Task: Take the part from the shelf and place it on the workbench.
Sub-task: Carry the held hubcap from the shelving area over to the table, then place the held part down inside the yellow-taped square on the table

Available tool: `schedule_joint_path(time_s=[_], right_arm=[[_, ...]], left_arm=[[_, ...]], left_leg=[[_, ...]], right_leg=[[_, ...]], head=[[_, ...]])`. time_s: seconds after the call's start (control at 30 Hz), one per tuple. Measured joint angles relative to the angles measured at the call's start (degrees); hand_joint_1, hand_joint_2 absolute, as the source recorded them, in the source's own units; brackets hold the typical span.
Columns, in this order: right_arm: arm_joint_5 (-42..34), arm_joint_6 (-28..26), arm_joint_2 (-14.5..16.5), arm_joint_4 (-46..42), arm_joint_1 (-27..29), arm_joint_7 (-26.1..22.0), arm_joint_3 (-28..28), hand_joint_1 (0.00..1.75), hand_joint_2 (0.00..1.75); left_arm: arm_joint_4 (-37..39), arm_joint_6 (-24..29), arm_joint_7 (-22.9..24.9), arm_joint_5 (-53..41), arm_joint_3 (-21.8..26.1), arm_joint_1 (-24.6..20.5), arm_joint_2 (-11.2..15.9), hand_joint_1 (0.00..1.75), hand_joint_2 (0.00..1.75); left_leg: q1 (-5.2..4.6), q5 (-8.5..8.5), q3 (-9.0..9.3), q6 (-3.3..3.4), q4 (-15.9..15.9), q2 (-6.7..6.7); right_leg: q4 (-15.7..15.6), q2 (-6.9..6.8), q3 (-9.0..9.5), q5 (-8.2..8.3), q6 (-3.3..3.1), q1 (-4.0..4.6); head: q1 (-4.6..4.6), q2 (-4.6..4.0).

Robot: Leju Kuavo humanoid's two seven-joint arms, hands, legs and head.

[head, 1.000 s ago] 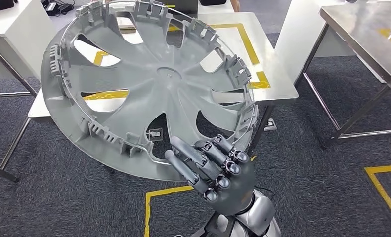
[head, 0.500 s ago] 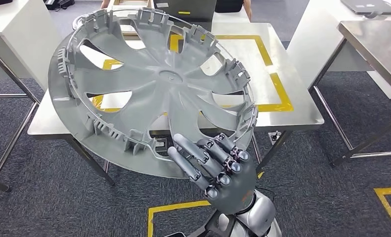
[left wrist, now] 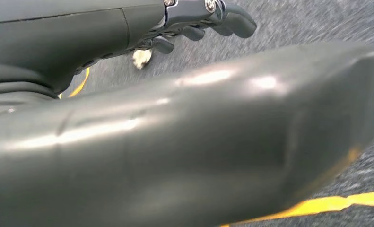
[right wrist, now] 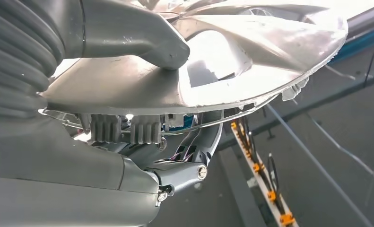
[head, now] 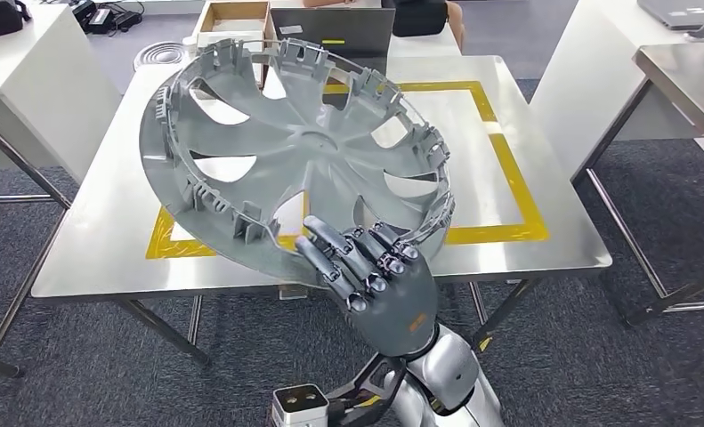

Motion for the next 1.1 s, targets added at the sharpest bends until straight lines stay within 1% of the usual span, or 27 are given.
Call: schedule_joint_path(time_s=[0.03,0.07,0.1,0.17,0.2,0.23,0.3,0.33,0.37,0.4,0.43,0.5,0.53,0.57,0.6,0.67,0.7,0.73,0.8,0.87,0.9,0.93,0.97,1.0,1.03,1.07,1.1], right_arm=[[0.13,0.01,-0.39,1.40,-1.02,0.64,0.44,1.75,1.75],[0.19,0.10,-0.82,3.03,-2.21,1.26,0.93,1.75,1.75],[0.17,0.34,-1.27,4.83,-3.46,1.87,1.46,1.75,1.75],[0.36,1.16,-1.96,8.26,-6.21,3.07,2.53,1.75,1.75],[0.77,1.68,-2.18,10.23,-7.94,3.90,3.19,1.75,1.75],[1.29,2.11,-2.35,12.25,-9.82,4.88,3.85,1.75,1.75],[2.17,2.65,-2.68,16.41,-13.37,7.49,5.20,1.75,1.75],[2.31,2.75,-2.96,18.31,-14.96,9.18,5.90,1.75,1.75],[2.36,2.79,-3.40,20.32,-16.62,11.23,6.78,1.75,1.75],[2.37,2.77,-3.99,22.45,-18.40,13.64,7.88,1.75,1.75],[2.38,2.66,-4.65,24.51,-20.13,16.10,9.05,1.75,1.75],[2.39,2.25,-6.26,29.34,-23.24,22.13,12.41,1.75,1.75],[2.41,2.08,-7.04,31.86,-24.57,25.04,14.32,1.75,1.75],[2.44,1.96,-7.84,34.59,-25.82,27.77,16.39,1.75,1.75],[2.46,1.87,-8.45,37.17,-26.96,29.51,18.13,1.75,1.75],[2.45,1.50,-9.21,42.64,-28.89,31.04,20.49,1.75,1.75],[2.42,1.25,-9.38,45.39,-29.70,31.22,21.09,1.75,1.75],[2.40,1.02,-9.47,47.97,-30.42,31.28,21.40,1.75,1.75],[2.38,0.62,-9.62,52.49,-31.62,31.43,21.61,1.75,1.75],[2.37,0.41,-9.81,56.35,-32.52,31.88,21.62,1.75,1.75],[2.34,0.34,-9.93,58.05,-32.94,32.25,21.62,1.75,1.75],[2.32,0.30,-10.02,59.56,-33.32,32.61,21.61,1.75,1.75],[2.28,0.25,-10.15,60.93,-33.61,32.81,21.60,1.75,1.75],[2.26,0.19,-10.26,62.17,-33.74,32.44,21.37,1.75,1.75],[2.24,0.15,-10.37,63.20,-33.68,31.64,20.89,1.75,1.75],[2.24,0.13,-10.52,64.08,-33.45,30.48,19.97,1.75,1.75],[2.25,0.13,-10.69,64.72,-33.12,29.33,18.71,1.75,1.75]], left_arm=[[-0.01,-0.01,-0.20,-0.11,-0.18,0.01,0.08,0.00,0.00],[-0.02,-0.02,-0.46,-0.21,-0.37,0.00,0.15,0.00,0.00],[-0.03,-0.02,-0.72,-0.29,-0.56,-0.05,0.22,0.00,0.00],[-0.03,0.00,-1.16,-0.34,-0.79,-0.15,0.26,0.00,0.00],[0.00,0.03,-1.24,-0.27,-0.86,-0.19,0.22,0.00,0.00],[0.04,0.10,-1.25,-0.18,-0.90,-0.21,0.14,0.00,0.00],[0.09,0.21,-1.03,-0.07,-1.05,-0.28,-0.04,0.00,0.00],[0.08,0.24,-0.81,-0.11,-1.14,-0.30,-0.15,0.00,0.00],[0.07,0.24,-0.57,-0.17,-1.21,-0.33,-0.24,0.00,0.00],[0.06,0.22,-0.34,-0.22,-1.25,-0.39,-0.32,0.00,0.00],[0.04,0.20,-0.18,-0.20,-1.26,-0.43,-0.37,0.00,0.00],[0.05,0.11,-0.02,0.10,-1.25,-0.43,-0.42,0.00,0.00],[0.06,0.08,0.04,0.27,-1.25,-0.40,-0.43,0.00,0.00],[0.07,0.05,0.10,0.41,-1.24,-0.39,-0.44,0.00,0.00],[0.07,0.03,0.13,0.50,-1.24,-0.38,-0.45,0.00,0.00],[0.09,-0.06,0.06,0.66,-1.24,-0.38,-0.60,0.00,0.00],[0.10,-0.11,-0.05,0.71,-1.24,-0.41,-0.72,0.00,0.00],[0.11,-0.17,-0.16,0.71,-1.24,-0.45,-0.82,0.00,0.00],[0.15,-0.27,-0.38,0.73,-1.24,-0.42,-0.99,0.00,0.00],[0.15,-0.31,-0.53,0.77,-1.24,-0.33,-1.12,0.00,0.00],[0.15,-0.30,-0.58,0.78,-1.24,-0.33,-1.16,0.00,0.00],[0.15,-0.29,-0.62,0.77,-1.25,-0.35,-1.16,0.00,0.00],[0.16,-0.28,-0.62,0.76,-1.25,-0.35,-1.15,0.00,0.00],[0.16,-0.17,-0.59,0.75,-1.26,-0.29,-1.15,0.00,0.00],[0.16,0.06,-0.60,0.78,-1.26,-0.17,-1.14,0.00,0.00],[0.16,0.37,-0.62,0.84,-1.25,0.01,-1.12,0.00,0.00],[0.15,0.67,-0.64,0.90,-1.25,0.21,-1.07,0.00,0.00]], left_leg=[[0.09,-1.30,-1.61,-0.23,1.03,0.04],[0.18,-1.38,-2.60,-0.44,0.67,0.08],[0.28,0.24,-2.89,-0.66,-1.29,0.12],[0.53,6.47,-2.19,-1.02,-7.85,0.33],[0.58,8.60,-1.85,-0.79,-10.41,0.51],[0.59,10.07,-1.71,-0.39,-11.83,0.65],[0.57,10.35,-1.80,0.70,-11.97,0.74],[0.67,10.76,-1.78,1.01,-11.94,0.68],[0.77,10.70,-1.75,1.26,-11.96,0.64],[0.88,10.66,-1.69,1.48,-12.02,0.59],[0.94,10.57,-1.63,1.69,-12.05,0.57],[0.91,10.33,-1.57,2.00,-12.05,0.55],[0.90,10.21,-1.50,2.09,-12.05,0.54],[0.88,10.09,-1.37,2.14,-12.04,0.49],[0.84,9.95,-1.15,2.13,-12.04,0.41],[0.77,9.63,-0.62,2.00,-12.10,0.25],[0.72,9.56,-0.51,1.83,-12.15,0.18],[0.73,9.55,-0.54,1.58,-12.22,0.15],[0.81,9.67,-0.65,0.91,-12.53,0.14],[0.74,9.38,-0.69,0.31,-12.41,0.28],[0.64,8.73,-1.06,0.12,-11.43,0.35],[0.55,7.60,-1.97,0.00,-9.40,0.42],[0.52,6.12,-3.40,-0.09,-6.37,0.46],[0.54,4.65,-5.22,-0.19,-2.79,0.46],[0.55,3.78,-6.85,-0.28,0.16,0.47],[0.55,3.86,-7.78,-0.32,1.60,0.47],[0.55,5.01,-7.68,-0.30,0.95,0.47]], right_leg=[[0.02,0.10,0.60,-0.55,0.09,-0.10],[0.06,0.21,1.26,-1.12,0.25,-0.23],[0.15,0.29,1.99,-1.72,0.48,-0.39],[0.71,0.32,3.26,-3.01,1.13,-0.65],[1.11,0.39,3.46,-3.59,1.47,-0.65],[1.54,0.45,3.41,-4.09,1.81,-0.61],[1.98,0.58,3.04,-4.65,2.28,-0.43],[2.14,0.46,2.94,-4.93,2.52,-0.43],[2.72,0.21,2.69,-5.35,2.82,-0.45],[4.27,-0.07,1.89,-6.19,3.21,-0.53],[6.99,-0.36,0.46,-7.44,3.65,-0.70],[14.73,-0.65,-3.95,-10.16,4.27,-1.01],[17.61,-0.68,-5.89,-10.62,4.37,-1.11],[18.49,-0.70,-6.93,-9.90,4.32,-1.16],[17.00,-0.70,-6.79,-8.05,4.13,-1.15],[9.27,-0.74,-3.97,-3.17,3.30,-0.91],[5.66,-0.78,-2.50,-1.66,2.87,-0.65],[3.18,-0.82,-1.50,-1.00,2.52,-0.39],[1.72,-0.80,-0.97,-1.22,2.22,-0.01],[0.82,-0.80,-0.38,-1.00,1.94,-0.39],[0.37,-0.85,-0.01,-0.86,1.72,-0.62],[0.00,-0.91,0.34,-0.74,1.52,-0.85],[-0.07,-0.93,0.50,-0.79,1.36,-0.81],[-0.03,-0.91,0.54,-0.84,1.22,-0.79],[0.03,-0.84,0.56,-0.91,1.17,-0.74],[0.11,-0.75,0.59,-1.01,1.15,-0.69],[0.24,-0.66,0.63,-1.13,1.20,-0.68]], head=[[-0.01,0.00],[-0.01,0.00],[-0.01,0.00],[0.00,0.00],[-0.06,0.00],[-0.10,0.00],[-0.18,0.00],[-0.19,0.00],[-0.10,0.00],[0.01,0.00],[0.12,0.00],[0.28,0.00],[0.28,0.00],[0.29,0.00],[0.30,0.00],[0.29,0.00],[0.26,0.00],[0.26,0.00],[0.33,0.00],[0.38,0.00],[0.34,0.00],[0.30,0.00],[0.30,0.00],[0.27,0.00],[0.29,0.00],[0.30,0.00],[0.29,0.00]])
